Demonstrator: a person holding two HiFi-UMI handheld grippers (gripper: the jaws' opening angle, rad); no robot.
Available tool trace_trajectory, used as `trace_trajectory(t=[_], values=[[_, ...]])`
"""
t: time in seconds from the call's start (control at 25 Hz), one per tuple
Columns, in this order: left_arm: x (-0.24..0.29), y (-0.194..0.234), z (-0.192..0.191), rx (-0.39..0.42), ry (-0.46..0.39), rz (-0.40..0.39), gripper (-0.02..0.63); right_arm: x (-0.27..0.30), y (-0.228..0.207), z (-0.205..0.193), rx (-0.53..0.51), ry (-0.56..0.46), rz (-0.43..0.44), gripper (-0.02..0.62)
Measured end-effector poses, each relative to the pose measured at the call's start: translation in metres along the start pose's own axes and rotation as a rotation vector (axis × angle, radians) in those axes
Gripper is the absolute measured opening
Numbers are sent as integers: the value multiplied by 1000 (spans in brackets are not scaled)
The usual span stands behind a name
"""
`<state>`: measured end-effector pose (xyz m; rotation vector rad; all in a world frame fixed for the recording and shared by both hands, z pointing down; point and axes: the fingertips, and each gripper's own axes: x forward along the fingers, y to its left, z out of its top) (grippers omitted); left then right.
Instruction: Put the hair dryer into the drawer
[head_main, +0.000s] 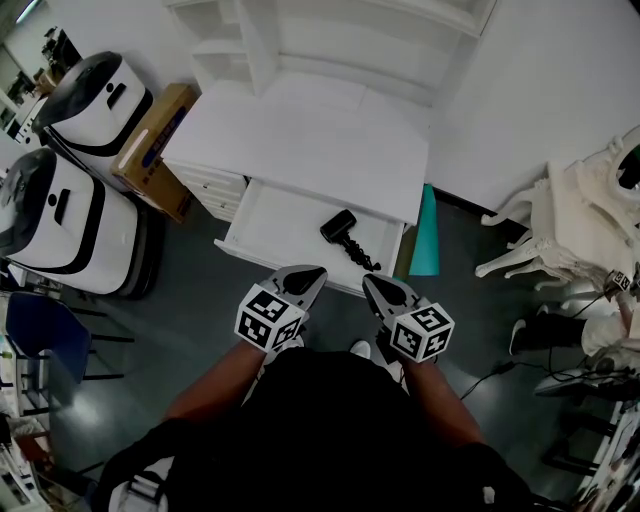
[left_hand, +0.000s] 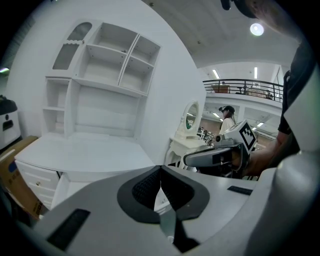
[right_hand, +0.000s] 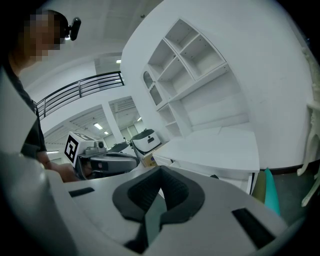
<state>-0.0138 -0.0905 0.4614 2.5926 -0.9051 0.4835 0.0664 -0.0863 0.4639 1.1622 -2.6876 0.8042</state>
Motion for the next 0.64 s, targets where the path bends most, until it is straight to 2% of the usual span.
trace_trajectory(t=[0.24,0.64], values=[[-3,-2,-1,0,2,-2,9,-1,0,-1,41,-8,10,26],[-7,-6,2,8,-5,0,9,0,6,-7,22,17,11,26]])
